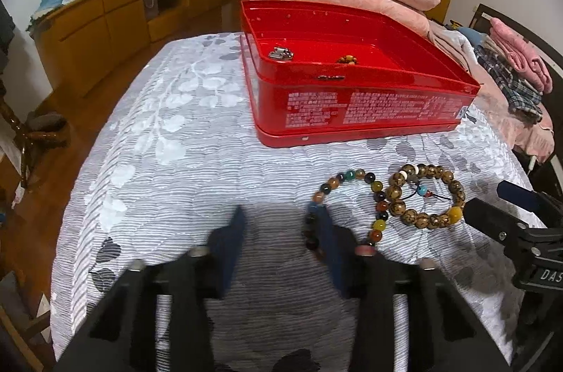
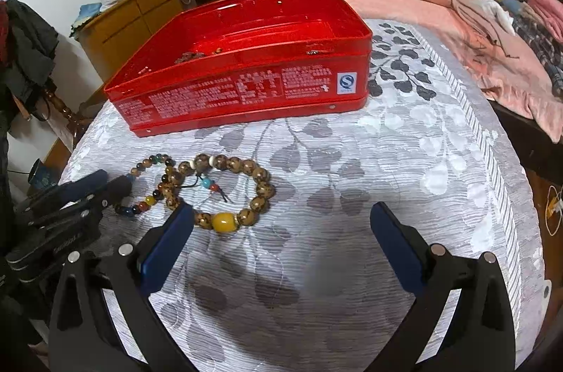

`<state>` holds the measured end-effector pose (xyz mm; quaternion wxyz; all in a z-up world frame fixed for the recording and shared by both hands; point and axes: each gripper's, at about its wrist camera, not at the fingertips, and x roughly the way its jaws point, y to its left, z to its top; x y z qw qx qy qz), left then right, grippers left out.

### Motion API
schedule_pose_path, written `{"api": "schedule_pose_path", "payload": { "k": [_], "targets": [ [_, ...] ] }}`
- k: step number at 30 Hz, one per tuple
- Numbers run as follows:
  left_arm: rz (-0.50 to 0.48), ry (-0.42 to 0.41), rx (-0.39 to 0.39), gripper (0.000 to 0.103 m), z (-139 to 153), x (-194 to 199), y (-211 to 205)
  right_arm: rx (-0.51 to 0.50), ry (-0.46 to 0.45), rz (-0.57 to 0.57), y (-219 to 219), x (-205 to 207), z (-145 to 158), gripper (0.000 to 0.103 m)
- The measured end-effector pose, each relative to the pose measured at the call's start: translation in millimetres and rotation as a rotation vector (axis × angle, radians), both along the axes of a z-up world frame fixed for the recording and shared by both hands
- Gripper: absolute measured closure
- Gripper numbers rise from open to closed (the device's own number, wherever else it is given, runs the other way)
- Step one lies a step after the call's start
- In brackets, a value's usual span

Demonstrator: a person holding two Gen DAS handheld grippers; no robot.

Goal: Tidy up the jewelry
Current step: 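Grasp the multicolour bead bracelet with the left tool while the right tool grasps the wooden bead bracelet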

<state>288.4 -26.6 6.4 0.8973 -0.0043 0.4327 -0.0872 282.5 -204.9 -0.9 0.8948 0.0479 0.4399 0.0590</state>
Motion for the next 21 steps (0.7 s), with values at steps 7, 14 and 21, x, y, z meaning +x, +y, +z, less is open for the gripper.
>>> {"api": "schedule_pose_path", "payload": {
  "k": [7,14,21],
  "targets": [
    [-0.003,-0.003,-0.04,0.095,1,-1,7,0.033,0.018,-0.005,-4,9,0,0.033],
    [-0.009,0.006,-0.039,0.095,0,2,5,0.01,0.046,0.018,4,19,-6,0.049],
    [-0.023,0.005,-0.013,0.088,-1,4,-4,-0.113,0.022,0.053,27,21,-10,0.069]
  ]
}}
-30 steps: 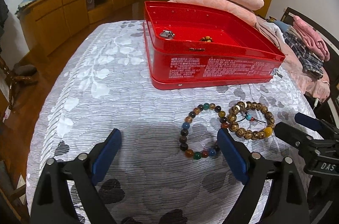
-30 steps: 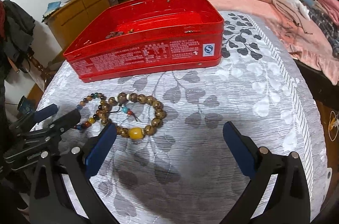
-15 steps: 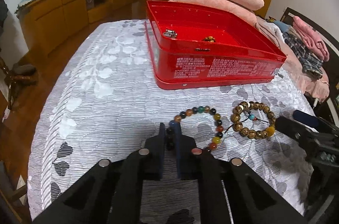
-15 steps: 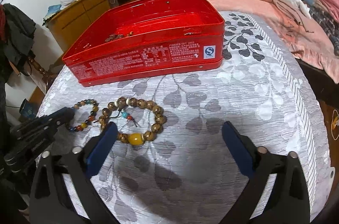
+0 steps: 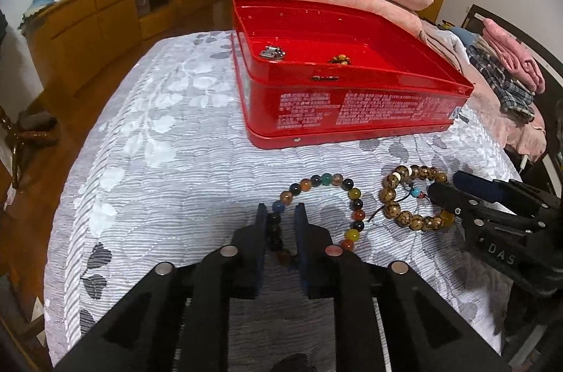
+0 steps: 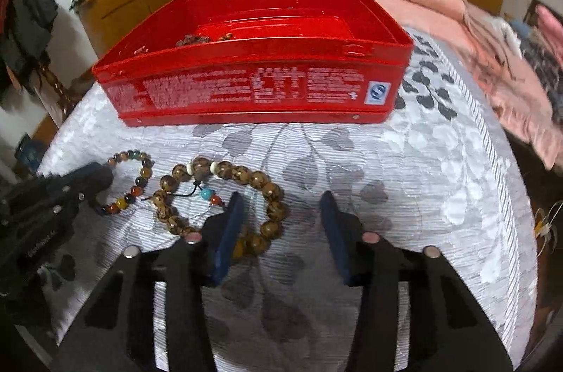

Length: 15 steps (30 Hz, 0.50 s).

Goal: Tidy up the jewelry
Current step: 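Grasp the multicolour bead bracelet with the left tool while the right tool grasps the wooden bead bracelet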

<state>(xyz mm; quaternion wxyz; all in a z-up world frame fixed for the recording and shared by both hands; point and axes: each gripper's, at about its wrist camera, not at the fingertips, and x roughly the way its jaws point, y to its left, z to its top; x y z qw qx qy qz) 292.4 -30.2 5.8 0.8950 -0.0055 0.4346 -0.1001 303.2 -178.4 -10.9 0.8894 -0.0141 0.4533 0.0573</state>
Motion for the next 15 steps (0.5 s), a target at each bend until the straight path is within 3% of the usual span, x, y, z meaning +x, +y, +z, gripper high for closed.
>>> {"api": "schedule_pose_path", "payload": {
  "k": [1,3,9,15],
  "targets": [
    [0.001,-0.001,-0.001,0.091,0,0,0,0.0,0.0,0.004,0,0,0,0.08],
    [-0.002,-0.002,-0.013,0.095,1,-1,1,0.007,-0.002,0.008,-1,-2,0,0.092],
    [-0.007,-0.038,-0.061,0.095,13,-12,6,0.084,-0.021,-0.005,-16,-16,13,0.093],
    [-0.031,-0.09,-0.091,0.095,38,-23,3,0.116,-0.093,0.011,-25,-33,50,0.093]
  ]
}}
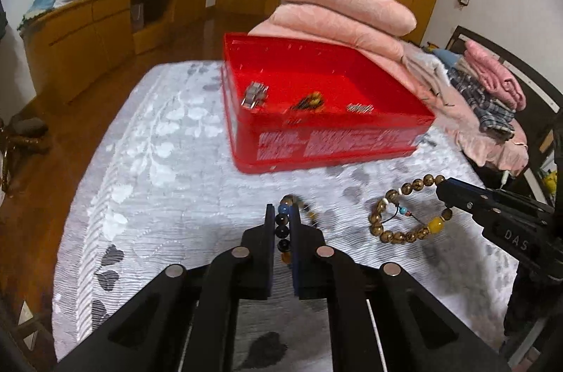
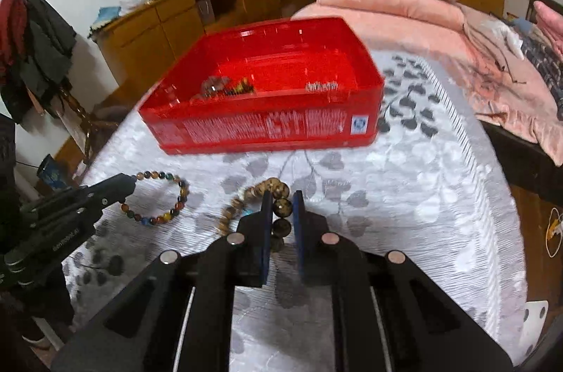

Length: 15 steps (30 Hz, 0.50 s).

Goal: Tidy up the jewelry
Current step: 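Grasp the multicolour bead bracelet with the left tool while the right tool grasps the wooden bead bracelet, then carry both bead bracelets over the red box with both tools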

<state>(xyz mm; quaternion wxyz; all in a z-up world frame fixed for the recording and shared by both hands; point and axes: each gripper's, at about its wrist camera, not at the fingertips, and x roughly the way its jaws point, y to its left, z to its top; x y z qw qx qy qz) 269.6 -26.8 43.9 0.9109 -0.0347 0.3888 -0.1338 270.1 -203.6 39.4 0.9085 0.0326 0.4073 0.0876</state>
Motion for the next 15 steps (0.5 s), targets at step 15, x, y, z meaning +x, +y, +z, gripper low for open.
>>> {"api": "schedule_pose_path", "payload": {
  "k": [15],
  "targets": [
    [-0.016,-0.067,0.009,0.095,32,-6,-11,-0.007,-0.059,0.009,4,-11,33,0.093]
  ]
}}
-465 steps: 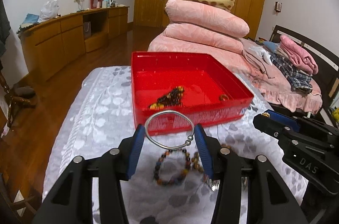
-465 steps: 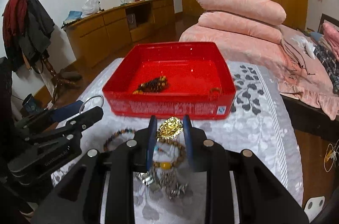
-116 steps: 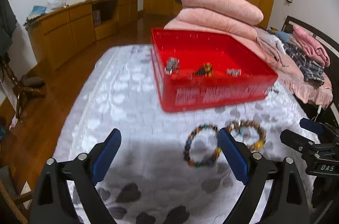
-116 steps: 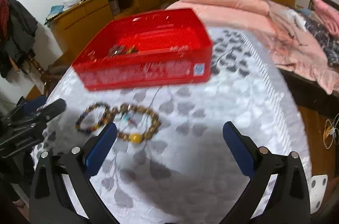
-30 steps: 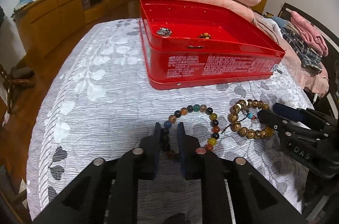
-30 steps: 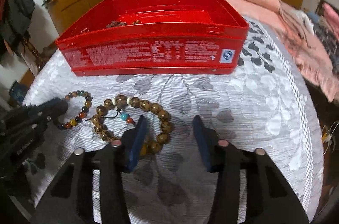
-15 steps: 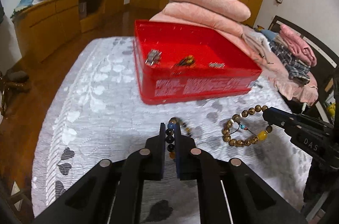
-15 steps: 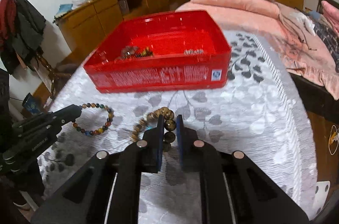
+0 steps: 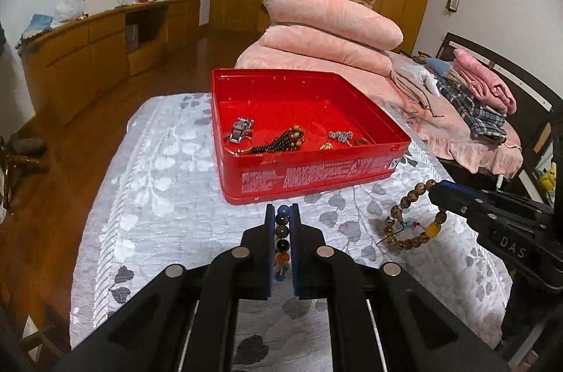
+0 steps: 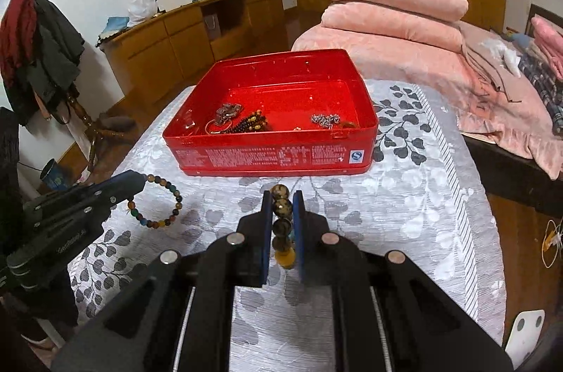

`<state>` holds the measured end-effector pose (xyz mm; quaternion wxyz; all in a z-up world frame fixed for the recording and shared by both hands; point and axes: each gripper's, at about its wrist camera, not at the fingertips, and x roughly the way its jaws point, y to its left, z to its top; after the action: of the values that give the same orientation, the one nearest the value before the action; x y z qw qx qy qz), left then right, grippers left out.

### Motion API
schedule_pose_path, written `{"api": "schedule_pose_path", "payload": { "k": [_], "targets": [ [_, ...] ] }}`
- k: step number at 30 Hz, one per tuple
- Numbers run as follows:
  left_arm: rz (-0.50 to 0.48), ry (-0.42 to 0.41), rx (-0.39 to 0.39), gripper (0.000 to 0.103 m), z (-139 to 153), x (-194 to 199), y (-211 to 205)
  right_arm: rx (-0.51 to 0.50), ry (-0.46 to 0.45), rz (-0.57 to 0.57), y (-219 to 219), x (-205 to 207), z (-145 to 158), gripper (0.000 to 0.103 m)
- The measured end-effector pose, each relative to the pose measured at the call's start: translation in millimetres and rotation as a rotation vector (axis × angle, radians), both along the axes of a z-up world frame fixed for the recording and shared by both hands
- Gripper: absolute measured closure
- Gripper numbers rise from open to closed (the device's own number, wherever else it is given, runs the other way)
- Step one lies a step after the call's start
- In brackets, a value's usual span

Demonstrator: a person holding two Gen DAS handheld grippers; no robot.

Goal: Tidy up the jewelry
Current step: 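Carry both bead bracelets over the red box with both tools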

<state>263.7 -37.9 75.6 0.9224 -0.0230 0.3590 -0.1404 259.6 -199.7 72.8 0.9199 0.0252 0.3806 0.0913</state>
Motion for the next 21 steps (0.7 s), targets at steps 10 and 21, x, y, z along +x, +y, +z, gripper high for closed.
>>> {"api": "schedule_pose_path", "payload": {
  "k": [10,21],
  "targets": [
    [0.009,-0.023,0.005,0.095,13,14,-6,-0.001,-0.043,0.012,3,5,19,0.093],
    [0.012,-0.066,-0.014,0.095,39,38,-12,0.015,-0.105,0.036,7,27,52,0.093]
  ]
}}
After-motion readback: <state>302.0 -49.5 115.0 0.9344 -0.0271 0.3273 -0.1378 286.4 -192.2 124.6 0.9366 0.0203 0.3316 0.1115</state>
